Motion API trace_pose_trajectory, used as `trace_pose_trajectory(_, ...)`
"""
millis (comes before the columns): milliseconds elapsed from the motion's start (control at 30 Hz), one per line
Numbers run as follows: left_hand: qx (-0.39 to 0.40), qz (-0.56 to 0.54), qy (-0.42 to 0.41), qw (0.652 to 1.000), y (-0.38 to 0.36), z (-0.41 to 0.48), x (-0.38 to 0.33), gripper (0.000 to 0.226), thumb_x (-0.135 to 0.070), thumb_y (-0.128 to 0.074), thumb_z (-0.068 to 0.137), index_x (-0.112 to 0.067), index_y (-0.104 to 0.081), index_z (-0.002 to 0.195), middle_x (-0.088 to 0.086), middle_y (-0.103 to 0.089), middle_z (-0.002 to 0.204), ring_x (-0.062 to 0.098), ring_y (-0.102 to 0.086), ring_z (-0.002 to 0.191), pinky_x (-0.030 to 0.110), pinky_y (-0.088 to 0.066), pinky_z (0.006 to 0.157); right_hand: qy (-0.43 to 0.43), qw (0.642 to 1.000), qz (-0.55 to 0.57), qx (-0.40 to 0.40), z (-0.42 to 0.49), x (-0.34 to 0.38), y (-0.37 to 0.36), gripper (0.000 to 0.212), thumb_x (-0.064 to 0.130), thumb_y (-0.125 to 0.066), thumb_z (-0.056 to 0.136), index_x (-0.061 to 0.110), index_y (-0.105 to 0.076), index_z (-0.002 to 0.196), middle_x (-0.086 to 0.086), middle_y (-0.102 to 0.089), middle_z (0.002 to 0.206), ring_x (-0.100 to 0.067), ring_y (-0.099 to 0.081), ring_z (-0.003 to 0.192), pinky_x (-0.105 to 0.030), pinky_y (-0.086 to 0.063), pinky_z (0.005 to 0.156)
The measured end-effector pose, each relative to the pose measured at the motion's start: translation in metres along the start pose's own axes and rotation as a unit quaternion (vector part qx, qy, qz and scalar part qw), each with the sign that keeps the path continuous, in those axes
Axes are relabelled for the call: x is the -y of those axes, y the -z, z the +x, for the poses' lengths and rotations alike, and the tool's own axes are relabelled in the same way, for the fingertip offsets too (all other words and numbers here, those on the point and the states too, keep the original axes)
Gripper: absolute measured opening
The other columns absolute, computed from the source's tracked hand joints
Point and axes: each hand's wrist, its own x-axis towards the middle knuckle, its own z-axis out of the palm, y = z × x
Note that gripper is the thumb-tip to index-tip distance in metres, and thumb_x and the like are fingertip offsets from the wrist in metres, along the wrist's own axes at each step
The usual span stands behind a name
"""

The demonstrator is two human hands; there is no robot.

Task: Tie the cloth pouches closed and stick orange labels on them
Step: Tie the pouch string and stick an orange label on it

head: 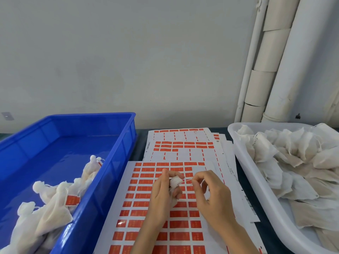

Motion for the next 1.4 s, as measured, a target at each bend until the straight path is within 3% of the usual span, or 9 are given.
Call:
trace_pose_trajectory(333,-0.028,0.017,-0.012,0.999,-0.002,-0.003,-0.004,0.039,-0.026,-0.035,0.098,0.000,-0.063,0.094,0.007,-0.059,0.071,0.009,-0.054,0.054,0.015,-0.044,0.051,-0.013,0.999,-0.036,-0.026,0.001,-0.002,0.006,0.009,0.030,-0.061,0.082,0.022,-0.063,0.086,0.012,-0.067,0.085,-0.007,-0.058,0.064,-0.024,-0.056,0.066)
trace_pose_trajectory(567,-0.025,-0.001,-0.034,0.999,-0.005,-0.003,-0.007,0.033,-0.025,-0.039,0.097,-0.009,-0.065,0.084,0.000,-0.059,0.066,0.009,-0.050,0.053,0.015,-0.041,0.049,-0.007,0.996,-0.072,-0.053,0.005,-0.008,0.010,0.009,0.021,-0.071,0.081,0.021,-0.062,0.084,0.011,-0.067,0.082,-0.007,-0.057,0.059,-0.015,-0.049,0.062)
trace_pose_trajectory(667,-0.014,0.008,-0.035,0.999,-0.005,-0.003,-0.008,0.024,-0.030,-0.054,0.092,-0.012,-0.065,0.082,0.002,-0.058,0.066,0.011,-0.050,0.054,0.014,-0.041,0.049,-0.023,0.996,-0.071,-0.053,0.006,-0.010,0.010,0.012,0.020,-0.072,0.080,0.024,-0.061,0.084,0.013,-0.066,0.083,-0.008,-0.058,0.059,-0.011,-0.045,0.063)
trace_pose_trajectory(767,0.023,0.035,-0.033,0.999,-0.005,-0.004,-0.004,0.012,-0.025,-0.060,0.091,-0.013,-0.064,0.088,0.007,-0.050,0.060,0.013,-0.043,0.050,0.017,-0.037,0.046,-0.064,0.996,-0.045,-0.036,0.005,-0.011,0.008,0.015,0.024,-0.071,0.081,0.031,-0.058,0.084,0.019,-0.062,0.083,-0.006,-0.059,0.062,-0.006,-0.042,0.062)
trace_pose_trajectory(900,0.006,0.045,-0.027,0.999,-0.005,-0.003,0.001,0.011,-0.016,-0.054,0.095,-0.013,-0.064,0.098,0.005,-0.056,0.060,0.011,-0.046,0.048,0.017,-0.038,0.045,-0.206,0.977,0.017,0.050,0.007,-0.020,0.003,0.018,0.030,-0.072,0.083,0.040,-0.058,0.076,0.028,-0.061,0.082,-0.003,-0.061,0.071,-0.006,-0.047,0.059)
trace_pose_trajectory(1033,-0.041,0.035,-0.019,0.998,-0.004,0.001,0.001,0.017,-0.010,-0.048,0.097,-0.009,-0.065,0.095,0.006,-0.066,0.072,0.012,-0.052,0.052,0.017,-0.042,0.046,-0.283,0.958,0.028,0.042,0.015,-0.032,0.000,0.014,0.026,-0.065,0.089,0.036,-0.060,0.098,0.009,-0.066,0.112,-0.005,-0.059,0.091,-0.017,-0.049,0.078)
trace_pose_trajectory(1167,-0.061,0.028,-0.013,0.998,-0.004,0.002,0.002,0.025,-0.004,-0.044,0.098,-0.009,-0.067,0.092,0.002,-0.067,0.076,0.012,-0.051,0.052,0.018,-0.042,0.046,-0.326,0.941,-0.049,0.078,0.031,-0.038,-0.002,0.047,0.030,-0.060,0.092,0.027,-0.043,0.136,0.000,-0.050,0.139,-0.022,-0.045,0.128,-0.043,-0.041,0.104)
trace_pose_trajectory(1300,-0.071,-0.003,0.004,0.997,-0.006,0.001,0.002,0.028,0.000,-0.042,0.098,-0.009,-0.068,0.095,0.000,-0.069,0.079,0.009,-0.051,0.053,0.016,-0.041,0.048,-0.342,0.936,0.036,0.076,0.041,-0.042,-0.007,0.039,0.027,-0.062,0.092,0.030,-0.048,0.128,-0.001,-0.052,0.138,-0.020,-0.051,0.124,-0.038,-0.046,0.098)
trace_pose_trajectory(1400,-0.072,-0.013,0.008,0.997,-0.006,0.000,0.003,0.030,0.001,-0.040,0.098,-0.008,-0.068,0.094,0.001,-0.067,0.074,0.013,-0.052,0.059,0.017,-0.042,0.052,-0.360,0.928,0.096,0.025,0.045,-0.045,-0.005,0.035,0.027,-0.069,0.086,0.035,-0.048,0.114,0.002,-0.059,0.124,-0.013,-0.058,0.099,-0.027,-0.050,0.076)
